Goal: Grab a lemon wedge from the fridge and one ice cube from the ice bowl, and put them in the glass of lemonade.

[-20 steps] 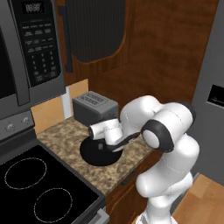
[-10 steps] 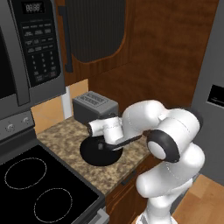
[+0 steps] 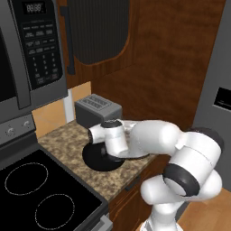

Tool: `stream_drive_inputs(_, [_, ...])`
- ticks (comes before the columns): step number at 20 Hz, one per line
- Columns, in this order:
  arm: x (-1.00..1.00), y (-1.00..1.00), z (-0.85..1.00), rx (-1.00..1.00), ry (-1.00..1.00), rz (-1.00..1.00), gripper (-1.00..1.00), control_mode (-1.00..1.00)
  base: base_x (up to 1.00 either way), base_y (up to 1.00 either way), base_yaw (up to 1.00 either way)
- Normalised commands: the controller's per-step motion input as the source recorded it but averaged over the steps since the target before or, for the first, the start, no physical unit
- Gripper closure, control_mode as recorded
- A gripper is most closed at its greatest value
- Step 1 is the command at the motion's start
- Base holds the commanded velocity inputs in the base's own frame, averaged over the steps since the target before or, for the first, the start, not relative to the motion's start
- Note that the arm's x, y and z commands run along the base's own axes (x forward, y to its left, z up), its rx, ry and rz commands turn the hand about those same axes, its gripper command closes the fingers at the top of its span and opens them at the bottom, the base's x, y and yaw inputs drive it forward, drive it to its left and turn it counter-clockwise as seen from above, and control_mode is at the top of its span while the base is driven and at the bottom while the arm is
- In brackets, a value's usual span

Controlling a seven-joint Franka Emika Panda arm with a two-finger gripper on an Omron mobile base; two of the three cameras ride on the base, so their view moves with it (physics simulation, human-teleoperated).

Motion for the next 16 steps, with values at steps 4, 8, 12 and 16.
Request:
stream_drive_inputs(4, [-0.72, 0.41, 0.17, 0.05, -0.08, 0.0, -1.0, -1.0, 0.0, 0.0, 0.0])
stream_drive_inputs(8, [-0.55, 0.51, 0.31, 0.13, -0.17, -0.02, -1.0, -1.0, 0.0, 0.0, 0.0])
stream_drive_inputs(12, [-0.59, 0.56, 0.52, 0.15, -0.31, 0.0, -1.0, -1.0, 0.0, 0.0, 0.0])
stream_drive_inputs(16, [-0.81, 0.49, 0.48, 0.12, -0.25, 0.0, -1.0, -1.0, 0.0, 0.0, 0.0])
